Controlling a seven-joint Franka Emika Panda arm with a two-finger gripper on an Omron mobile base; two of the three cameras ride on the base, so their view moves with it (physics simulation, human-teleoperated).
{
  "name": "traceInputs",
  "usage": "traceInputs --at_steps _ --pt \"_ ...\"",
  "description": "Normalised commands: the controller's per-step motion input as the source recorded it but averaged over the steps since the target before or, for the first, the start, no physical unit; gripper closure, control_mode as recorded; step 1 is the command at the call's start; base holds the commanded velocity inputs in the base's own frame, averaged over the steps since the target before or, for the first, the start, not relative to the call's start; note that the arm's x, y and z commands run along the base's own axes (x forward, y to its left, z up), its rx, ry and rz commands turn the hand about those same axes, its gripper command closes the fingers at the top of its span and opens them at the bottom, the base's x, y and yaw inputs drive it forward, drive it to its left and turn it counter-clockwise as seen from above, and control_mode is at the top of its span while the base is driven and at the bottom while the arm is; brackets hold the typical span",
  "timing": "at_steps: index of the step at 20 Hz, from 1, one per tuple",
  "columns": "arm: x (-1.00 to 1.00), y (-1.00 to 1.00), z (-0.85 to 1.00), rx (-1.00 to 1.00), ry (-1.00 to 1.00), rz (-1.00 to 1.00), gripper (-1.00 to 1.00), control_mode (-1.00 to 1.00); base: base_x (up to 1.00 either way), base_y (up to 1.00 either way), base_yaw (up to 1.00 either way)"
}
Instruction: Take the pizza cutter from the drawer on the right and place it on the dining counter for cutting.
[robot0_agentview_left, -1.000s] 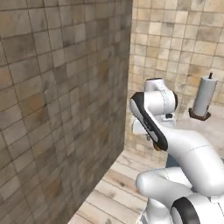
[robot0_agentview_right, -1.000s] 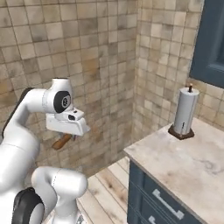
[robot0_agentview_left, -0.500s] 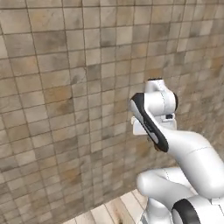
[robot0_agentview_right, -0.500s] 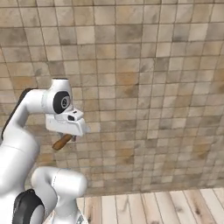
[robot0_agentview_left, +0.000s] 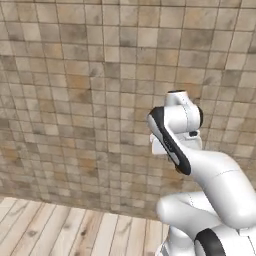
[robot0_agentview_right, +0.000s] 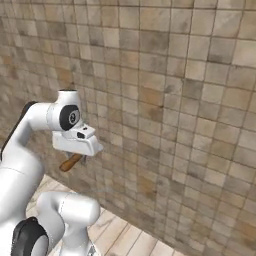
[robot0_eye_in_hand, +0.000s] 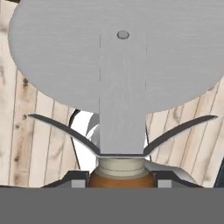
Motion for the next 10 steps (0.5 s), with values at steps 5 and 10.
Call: traceInputs --at_steps 5,10 --pt "0.00 0.00 0.00 0.00 0.00 0.00 1.00 1.00 -0.15 0.13 1.00" --pt "0.00 0.00 0.00 0.00 0.00 0.00 1.00 1.00 0.00 0.12 0.95"
